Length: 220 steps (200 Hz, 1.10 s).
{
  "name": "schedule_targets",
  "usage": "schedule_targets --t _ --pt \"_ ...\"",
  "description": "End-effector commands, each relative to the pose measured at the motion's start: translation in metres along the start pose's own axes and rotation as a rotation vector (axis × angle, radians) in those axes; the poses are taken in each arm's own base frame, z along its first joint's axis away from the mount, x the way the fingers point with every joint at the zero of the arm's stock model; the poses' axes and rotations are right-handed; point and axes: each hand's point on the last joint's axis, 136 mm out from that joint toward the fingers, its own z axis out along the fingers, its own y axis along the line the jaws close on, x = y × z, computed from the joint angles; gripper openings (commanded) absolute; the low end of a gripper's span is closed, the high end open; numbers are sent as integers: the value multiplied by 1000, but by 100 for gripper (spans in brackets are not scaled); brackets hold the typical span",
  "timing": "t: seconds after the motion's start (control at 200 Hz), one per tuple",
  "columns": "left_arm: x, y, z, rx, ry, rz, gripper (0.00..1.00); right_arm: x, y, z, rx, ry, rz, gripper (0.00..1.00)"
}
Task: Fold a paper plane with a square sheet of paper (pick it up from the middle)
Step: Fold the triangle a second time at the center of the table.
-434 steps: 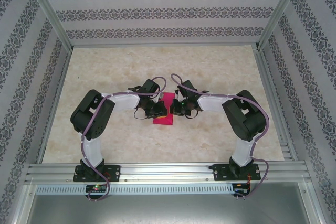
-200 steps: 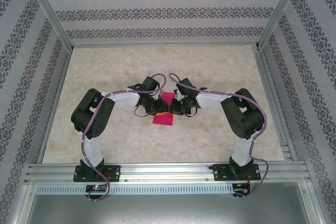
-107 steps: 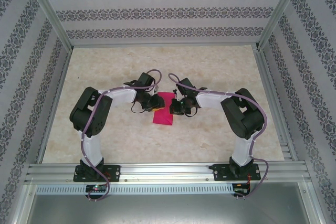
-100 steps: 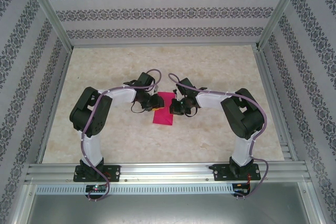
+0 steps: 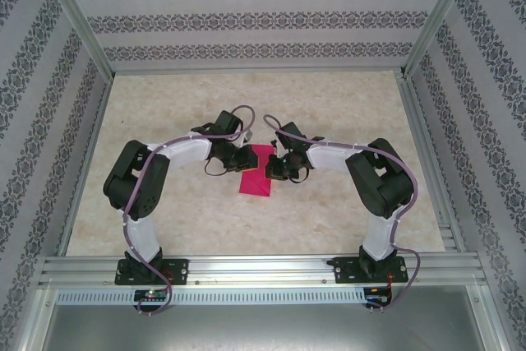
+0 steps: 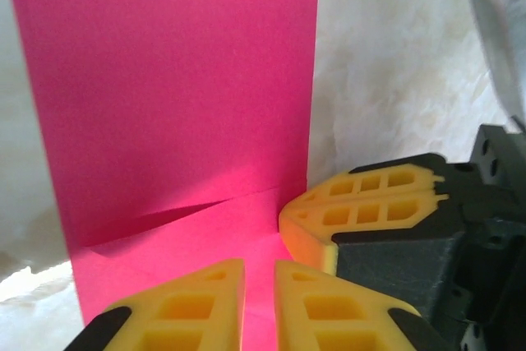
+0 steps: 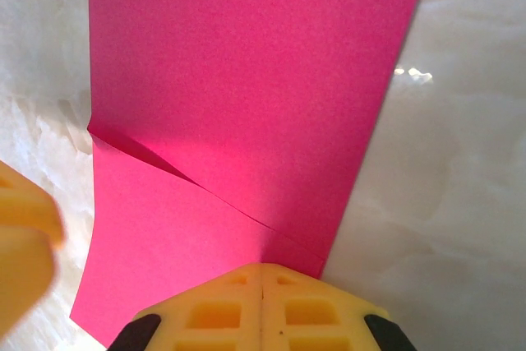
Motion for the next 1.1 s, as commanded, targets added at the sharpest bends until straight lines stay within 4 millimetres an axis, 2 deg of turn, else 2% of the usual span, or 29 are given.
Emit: schedule_targets --t 0.0,0.12,0.25,0.45,0.525,0.629,0.739,0.859,0.954,1.094 --pt "1 0 12 12 27 3 16 39 -59 20 201 120 76 5" --pt "5 5 19 -10 52 -7 16 37 -56 20 186 112 81 5" --pt "9 21 26 -73 76 -27 15 34 -51 18 171 102 77 5" --pt "16 35 31 -120 97 -50 15 24 -41 10 143 69 57 5" --pt "18 42 31 -148 102 -61 15 14 -28 2 103 35 36 5" --pt "24 54 33 -194 113 -71 14 4 0 -13 9 -35 -9 6" --pt "28 62 34 -226 120 -80 12 5 26 -29 -67 -89 -62 7" --pt "32 67 36 -242 131 -82 12 10 44 -41 -96 -115 -100 7" --pt "33 70 36 -254 128 -83 11 16 52 -41 -103 -105 -114 7" --pt "33 71 36 -259 126 -85 11 25 53 -26 -86 -59 -118 7"
